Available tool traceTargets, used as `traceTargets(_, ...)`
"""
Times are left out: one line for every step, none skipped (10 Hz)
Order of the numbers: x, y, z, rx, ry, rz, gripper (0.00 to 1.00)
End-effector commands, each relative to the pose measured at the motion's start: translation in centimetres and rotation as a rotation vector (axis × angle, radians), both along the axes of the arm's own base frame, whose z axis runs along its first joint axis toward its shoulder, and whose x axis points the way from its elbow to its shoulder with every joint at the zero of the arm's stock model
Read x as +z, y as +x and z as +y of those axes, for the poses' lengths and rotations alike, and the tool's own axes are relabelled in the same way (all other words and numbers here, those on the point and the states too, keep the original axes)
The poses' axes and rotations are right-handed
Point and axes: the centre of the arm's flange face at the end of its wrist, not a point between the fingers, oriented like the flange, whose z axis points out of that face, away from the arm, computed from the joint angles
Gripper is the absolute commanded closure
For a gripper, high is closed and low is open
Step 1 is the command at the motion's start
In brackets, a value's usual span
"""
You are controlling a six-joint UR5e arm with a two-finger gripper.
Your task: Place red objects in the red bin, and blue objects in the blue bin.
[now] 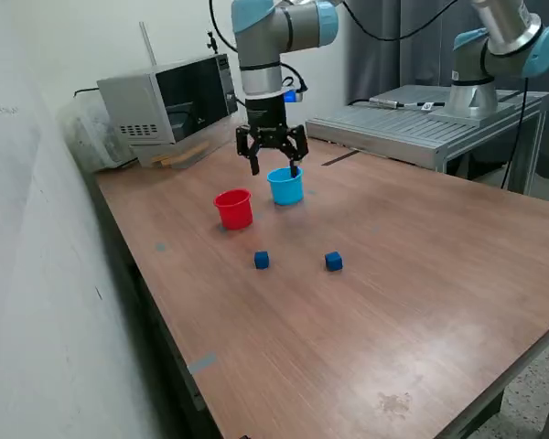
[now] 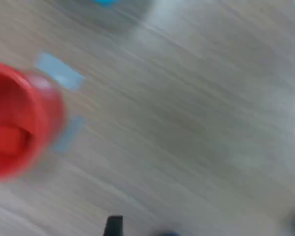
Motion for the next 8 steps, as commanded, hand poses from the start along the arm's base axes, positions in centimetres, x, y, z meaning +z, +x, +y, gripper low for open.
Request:
traceTargets(2.6,6.0,-9.3,0.342,-0.106,0.002,0.0)
traceTargets(2.6,7.5,-10.9,0.407,-0.112,-0.008,0.0)
traceTargets(2.1,9.6,-12.5,0.483,-0.113,-0.029,0.0)
traceTargets(1.3,12.0,-14.0,0.595,-0.108,-0.056,0.0)
traceTargets(1.2,13.3,-15.6,0.643,-0.107,-0.066,0.0)
traceTargets(1.2,13.6,-16.2,0.639,-0.115,-0.066,0.0)
traceTargets(0.8,14.3,-17.9,0.511,-0.124,-0.084,0.0)
traceTargets(0.7,14.5,-19.1,0.366,-0.165,-0.069,0.0)
